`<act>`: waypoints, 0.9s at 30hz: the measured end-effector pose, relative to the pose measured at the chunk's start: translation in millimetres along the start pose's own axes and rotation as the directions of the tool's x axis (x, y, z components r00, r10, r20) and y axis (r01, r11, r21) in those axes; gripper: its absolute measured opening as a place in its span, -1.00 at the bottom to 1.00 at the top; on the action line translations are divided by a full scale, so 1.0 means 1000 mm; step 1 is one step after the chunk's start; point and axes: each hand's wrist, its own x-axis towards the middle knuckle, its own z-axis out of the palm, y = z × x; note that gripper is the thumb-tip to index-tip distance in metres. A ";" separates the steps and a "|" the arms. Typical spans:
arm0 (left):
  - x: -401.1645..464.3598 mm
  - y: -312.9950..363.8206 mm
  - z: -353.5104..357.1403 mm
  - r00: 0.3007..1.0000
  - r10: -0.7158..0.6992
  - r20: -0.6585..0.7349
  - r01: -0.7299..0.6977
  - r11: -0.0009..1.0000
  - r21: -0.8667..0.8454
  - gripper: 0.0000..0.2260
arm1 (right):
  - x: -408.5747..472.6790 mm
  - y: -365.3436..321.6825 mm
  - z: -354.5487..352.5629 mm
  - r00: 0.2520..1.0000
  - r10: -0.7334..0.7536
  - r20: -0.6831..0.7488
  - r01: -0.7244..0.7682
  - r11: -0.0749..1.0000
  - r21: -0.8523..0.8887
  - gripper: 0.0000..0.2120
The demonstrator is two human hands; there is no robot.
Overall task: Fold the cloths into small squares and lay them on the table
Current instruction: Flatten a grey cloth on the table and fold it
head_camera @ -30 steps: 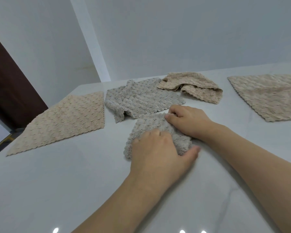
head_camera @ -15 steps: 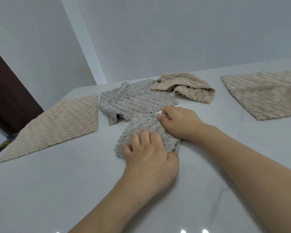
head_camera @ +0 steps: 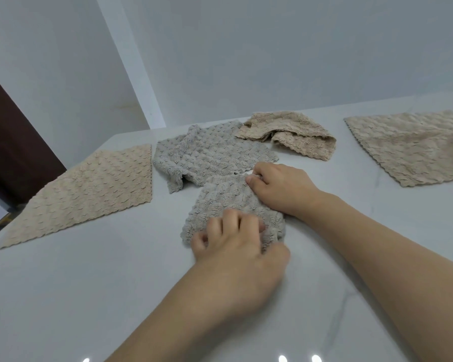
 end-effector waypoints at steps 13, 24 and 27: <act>0.019 -0.018 -0.002 0.997 -0.045 -0.056 0.042 0.997 -0.060 -0.77 | -0.002 0.000 0.002 1.000 0.017 -0.007 -0.017 1.000 -0.004 -0.70; 0.038 -0.066 -0.028 0.804 -0.525 -0.279 0.285 0.752 -0.594 -0.49 | -0.002 0.005 -0.005 0.999 -0.035 -0.025 0.041 0.644 0.764 -0.77; 0.049 -0.077 -0.017 0.874 -0.463 -0.148 0.324 0.782 -0.532 -0.36 | -0.004 -0.002 -0.010 0.999 -0.012 -0.053 0.053 0.421 0.905 -0.77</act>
